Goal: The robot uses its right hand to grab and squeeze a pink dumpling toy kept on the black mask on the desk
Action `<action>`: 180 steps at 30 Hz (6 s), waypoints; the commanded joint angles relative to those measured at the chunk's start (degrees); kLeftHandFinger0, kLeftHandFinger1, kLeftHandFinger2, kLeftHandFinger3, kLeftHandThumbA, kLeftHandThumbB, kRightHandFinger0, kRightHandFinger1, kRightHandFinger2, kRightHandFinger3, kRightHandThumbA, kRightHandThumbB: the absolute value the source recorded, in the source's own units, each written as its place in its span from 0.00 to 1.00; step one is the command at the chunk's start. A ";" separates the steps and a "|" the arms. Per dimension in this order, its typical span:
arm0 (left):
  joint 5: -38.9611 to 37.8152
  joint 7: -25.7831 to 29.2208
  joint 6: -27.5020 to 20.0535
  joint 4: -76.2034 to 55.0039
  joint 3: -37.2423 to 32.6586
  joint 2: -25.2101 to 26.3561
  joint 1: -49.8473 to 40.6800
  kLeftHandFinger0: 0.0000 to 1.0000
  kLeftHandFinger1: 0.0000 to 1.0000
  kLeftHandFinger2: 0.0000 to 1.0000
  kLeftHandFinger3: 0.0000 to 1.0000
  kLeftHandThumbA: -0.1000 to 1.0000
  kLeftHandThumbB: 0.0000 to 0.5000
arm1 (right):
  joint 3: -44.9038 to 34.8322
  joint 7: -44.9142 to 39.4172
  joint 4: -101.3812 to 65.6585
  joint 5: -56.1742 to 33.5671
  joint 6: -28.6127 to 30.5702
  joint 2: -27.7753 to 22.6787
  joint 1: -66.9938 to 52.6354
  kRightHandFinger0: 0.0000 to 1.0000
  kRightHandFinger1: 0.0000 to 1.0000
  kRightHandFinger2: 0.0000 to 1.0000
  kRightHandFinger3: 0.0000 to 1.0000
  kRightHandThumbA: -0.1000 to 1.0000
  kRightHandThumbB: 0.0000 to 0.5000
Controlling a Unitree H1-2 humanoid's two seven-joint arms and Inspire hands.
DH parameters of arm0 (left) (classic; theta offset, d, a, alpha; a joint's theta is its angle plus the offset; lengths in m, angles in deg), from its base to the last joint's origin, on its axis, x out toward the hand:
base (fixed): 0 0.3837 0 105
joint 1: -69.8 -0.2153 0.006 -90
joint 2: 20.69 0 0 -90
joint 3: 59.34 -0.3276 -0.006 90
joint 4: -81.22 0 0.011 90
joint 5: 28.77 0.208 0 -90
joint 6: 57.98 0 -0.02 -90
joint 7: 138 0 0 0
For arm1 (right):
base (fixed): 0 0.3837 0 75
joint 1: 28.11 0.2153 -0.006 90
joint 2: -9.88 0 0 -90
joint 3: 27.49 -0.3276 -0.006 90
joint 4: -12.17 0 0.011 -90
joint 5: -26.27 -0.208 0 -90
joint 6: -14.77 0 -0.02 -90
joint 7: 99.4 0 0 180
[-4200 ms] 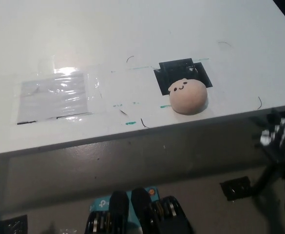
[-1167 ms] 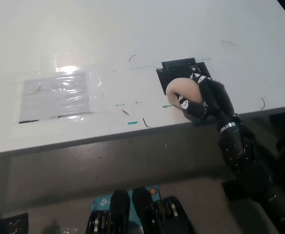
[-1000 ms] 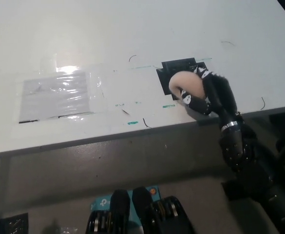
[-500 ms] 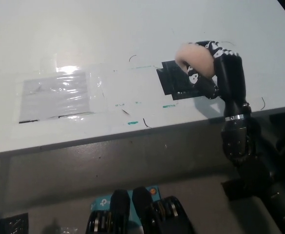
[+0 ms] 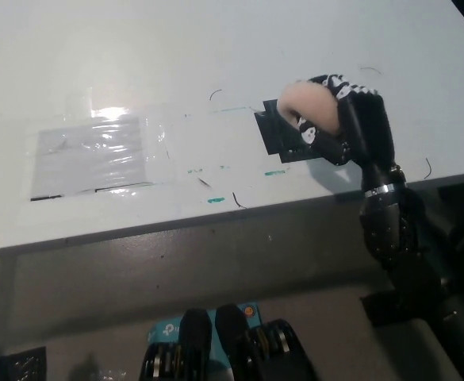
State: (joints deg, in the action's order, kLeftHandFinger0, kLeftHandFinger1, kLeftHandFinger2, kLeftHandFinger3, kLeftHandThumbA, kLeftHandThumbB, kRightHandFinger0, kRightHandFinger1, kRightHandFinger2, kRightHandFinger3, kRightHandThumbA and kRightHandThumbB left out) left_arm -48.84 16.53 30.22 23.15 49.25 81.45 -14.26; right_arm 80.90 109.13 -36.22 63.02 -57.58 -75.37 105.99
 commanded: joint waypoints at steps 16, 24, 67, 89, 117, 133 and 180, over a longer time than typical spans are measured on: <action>-0.97 -0.86 -1.00 -0.72 0.45 2.14 1.49 0.00 0.01 0.11 0.09 1.00 1.00 | 4.04 -22.02 -7.18 2.61 -20.17 -2.55 2.79 1.00 1.00 1.00 1.00 0.47 0.54; -0.99 -0.79 -0.62 -1.02 0.40 2.07 1.42 0.00 0.00 0.10 0.10 1.00 1.00 | 3.88 -22.01 -8.80 2.65 -20.63 -2.56 1.47 1.00 1.00 1.00 1.00 0.45 0.59; -0.98 -0.69 -1.16 -0.36 0.75 2.24 1.15 0.00 0.02 0.12 0.12 1.00 1.00 | -3.40 -40.38 -43.09 -0.43 -32.74 -10.47 -8.43 1.00 1.00 1.00 1.00 1.00 1.00; -0.40 -0.27 -1.61 0.14 0.46 1.92 1.20 0.00 0.03 0.14 0.13 1.00 1.00 | -23.60 -32.77 -43.73 -19.22 -24.18 -1.14 -34.66 0.36 0.37 0.47 0.65 0.22 0.30; -0.65 -0.18 -1.79 0.34 0.61 1.04 -0.38 0.00 0.01 0.12 0.12 1.00 1.00 | -30.71 -33.40 -35.01 -33.41 -30.62 5.48 -33.34 0.11 0.22 0.42 0.73 0.23 0.22; -0.81 -0.52 -1.97 0.34 0.66 0.97 -1.11 0.00 0.04 0.13 0.13 1.00 1.00 | -30.29 -32.97 -35.38 -34.98 -32.65 4.94 -33.38 0.12 0.24 0.45 0.75 0.14 0.16; -0.95 0.11 -1.79 0.22 1.10 0.57 -1.11 0.00 0.03 0.10 0.10 1.00 1.00 | -29.15 -32.45 -34.06 -36.02 -32.56 3.73 -32.90 0.09 0.19 0.40 0.74 0.12 0.13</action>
State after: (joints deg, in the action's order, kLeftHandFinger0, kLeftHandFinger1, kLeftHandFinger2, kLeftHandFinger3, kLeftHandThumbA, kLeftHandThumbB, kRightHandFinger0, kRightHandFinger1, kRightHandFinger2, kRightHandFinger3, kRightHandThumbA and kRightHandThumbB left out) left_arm -48.93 16.48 29.92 24.04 49.71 81.32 -15.42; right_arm 51.69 75.63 -69.85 28.10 -90.62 -70.90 71.58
